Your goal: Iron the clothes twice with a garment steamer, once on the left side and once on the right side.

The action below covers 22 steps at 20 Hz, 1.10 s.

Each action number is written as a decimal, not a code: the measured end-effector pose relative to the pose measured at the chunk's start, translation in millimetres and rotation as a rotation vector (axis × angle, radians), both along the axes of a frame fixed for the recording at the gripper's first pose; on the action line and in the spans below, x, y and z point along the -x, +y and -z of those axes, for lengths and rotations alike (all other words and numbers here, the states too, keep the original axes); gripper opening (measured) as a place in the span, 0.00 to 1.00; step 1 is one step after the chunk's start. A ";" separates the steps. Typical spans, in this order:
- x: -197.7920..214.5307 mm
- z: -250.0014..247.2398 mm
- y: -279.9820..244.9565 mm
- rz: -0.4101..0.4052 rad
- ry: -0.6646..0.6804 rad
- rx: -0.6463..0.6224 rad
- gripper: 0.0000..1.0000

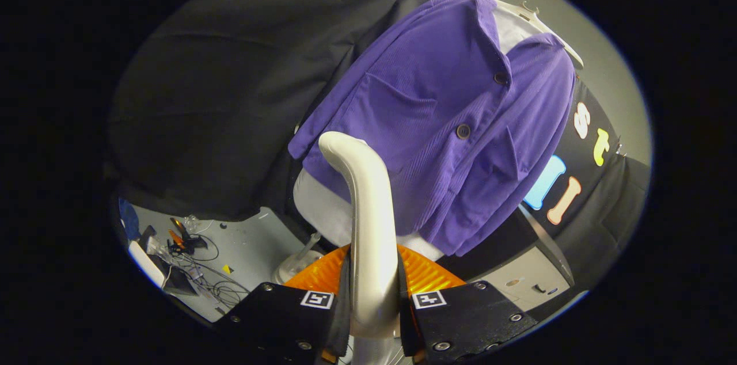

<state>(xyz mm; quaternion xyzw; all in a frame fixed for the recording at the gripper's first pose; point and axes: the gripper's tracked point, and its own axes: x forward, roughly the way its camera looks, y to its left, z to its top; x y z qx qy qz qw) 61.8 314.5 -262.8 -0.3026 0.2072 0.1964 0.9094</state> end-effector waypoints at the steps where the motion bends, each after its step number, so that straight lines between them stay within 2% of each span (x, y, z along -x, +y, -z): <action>1: 4.4 -2.2 -10.1 0.010 0.017 -0.005 0.35; 7: 32.9 -14.3 -95.9 0.120 0.092 -0.081 0.35; 10: 48.4 -25.1 -153.9 0.209 0.131 -0.121 0.35; 13: 64.2 -41.3 -200.5 0.312 0.180 -0.219 0.35; 16: 66.0 -71.0 -235.8 0.355 0.134 -0.310 0.35; 22: 58.4 -143.7 -265.8 0.368 -0.018 -0.491 0.35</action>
